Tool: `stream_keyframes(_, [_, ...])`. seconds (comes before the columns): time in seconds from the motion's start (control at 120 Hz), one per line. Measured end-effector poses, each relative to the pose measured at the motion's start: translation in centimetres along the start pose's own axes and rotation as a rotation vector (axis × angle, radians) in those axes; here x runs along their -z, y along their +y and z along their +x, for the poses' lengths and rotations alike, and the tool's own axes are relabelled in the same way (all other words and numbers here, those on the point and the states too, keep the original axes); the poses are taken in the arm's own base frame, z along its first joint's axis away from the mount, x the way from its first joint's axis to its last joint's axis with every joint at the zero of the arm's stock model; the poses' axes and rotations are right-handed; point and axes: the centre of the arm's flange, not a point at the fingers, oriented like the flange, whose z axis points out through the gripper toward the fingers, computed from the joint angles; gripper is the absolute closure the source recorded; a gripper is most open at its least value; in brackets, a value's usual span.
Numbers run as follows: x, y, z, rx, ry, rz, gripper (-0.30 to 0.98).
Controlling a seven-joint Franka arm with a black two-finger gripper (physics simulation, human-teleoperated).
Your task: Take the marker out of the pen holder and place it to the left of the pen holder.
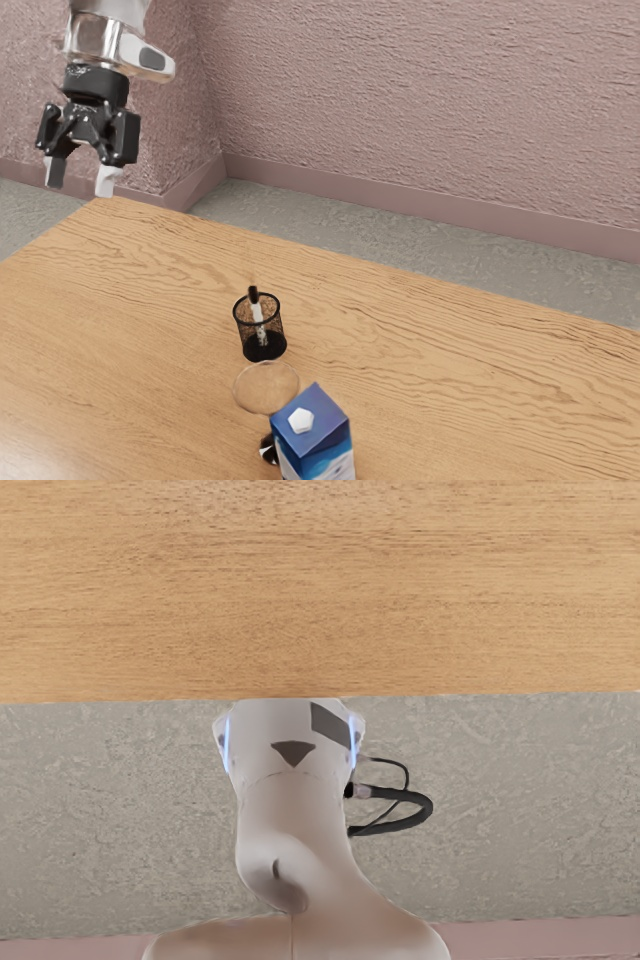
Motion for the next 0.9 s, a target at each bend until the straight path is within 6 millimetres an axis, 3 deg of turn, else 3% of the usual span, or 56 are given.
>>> stream_keyframes(0.1, [0.4, -1.8, 4.0, 0.031, 0.164, -0.017, 0.00])
stream_keyframes(0.2, [-0.1, -2.3, 8.6, 0.038, 0.235, -0.010, 0.00])
stream_keyframes(0.258, [-1.7, -2.7, 10.6, 0.014, 0.265, -0.014, 0.00])
stream_keyframes(0.367, [-5.5, -3.9, 14.8, -0.084, 0.331, -0.091, 0.00])
stream_keyframes(0.442, [-5.1, -3.5, 17.6, -0.222, 0.427, -0.108, 0.00])
stream_keyframes(0.542, [-4.8, -5.4, 20.5, -0.410, 0.547, -0.151, 0.01])
stream_keyframes(0.617, [-5.5, -3.9, 22.9, -0.587, 0.603, -0.132, 0.01])
stream_keyframes(0.717, [-8.9, -0.8, 25.1, -0.815, 0.632, -0.055, 0.02])
stream_keyframes(0.783, [-11.2, -0.9, 25.6, -0.922, 0.665, -0.018, 0.04])
stream_keyframes(0.9, [-12.9, -0.5, 26.4, -1.129, 0.768, 0.012, 0.09])
